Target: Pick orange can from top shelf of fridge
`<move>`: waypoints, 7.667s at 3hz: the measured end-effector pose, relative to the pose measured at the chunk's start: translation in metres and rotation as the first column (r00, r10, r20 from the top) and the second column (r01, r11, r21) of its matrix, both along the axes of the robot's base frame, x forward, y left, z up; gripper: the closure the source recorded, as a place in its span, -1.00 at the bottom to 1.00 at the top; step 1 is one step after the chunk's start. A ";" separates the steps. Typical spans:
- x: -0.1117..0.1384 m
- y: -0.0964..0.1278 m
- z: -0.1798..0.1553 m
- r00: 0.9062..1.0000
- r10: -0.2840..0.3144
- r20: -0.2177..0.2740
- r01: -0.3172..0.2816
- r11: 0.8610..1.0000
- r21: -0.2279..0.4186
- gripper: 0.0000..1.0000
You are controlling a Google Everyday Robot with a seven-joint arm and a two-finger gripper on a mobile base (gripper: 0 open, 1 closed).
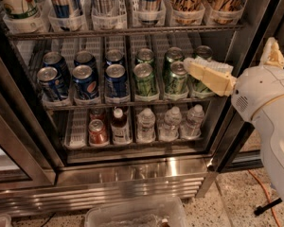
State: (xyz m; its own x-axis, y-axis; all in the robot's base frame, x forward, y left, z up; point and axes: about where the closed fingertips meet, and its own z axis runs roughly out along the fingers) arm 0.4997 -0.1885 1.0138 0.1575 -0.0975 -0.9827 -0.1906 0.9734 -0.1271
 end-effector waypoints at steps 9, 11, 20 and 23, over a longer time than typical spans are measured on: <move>0.017 0.000 0.014 0.999 -0.021 0.032 0.021 1.000 -0.007 -0.36; 0.034 -0.008 0.022 0.999 -0.029 0.042 0.027 0.999 0.045 -0.42; 0.124 -0.033 0.051 0.991 -0.078 0.105 0.059 0.984 0.170 -0.40; 0.135 -0.038 0.058 0.987 -0.120 0.103 0.103 0.983 0.151 -0.46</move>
Offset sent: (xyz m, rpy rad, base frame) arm 0.0187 -0.0025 0.0132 -0.0275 -0.0353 -0.0244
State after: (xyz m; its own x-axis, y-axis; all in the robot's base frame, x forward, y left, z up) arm 0.6352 -0.2265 1.0718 0.2628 0.0211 -0.9646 -0.0725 0.9974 0.0021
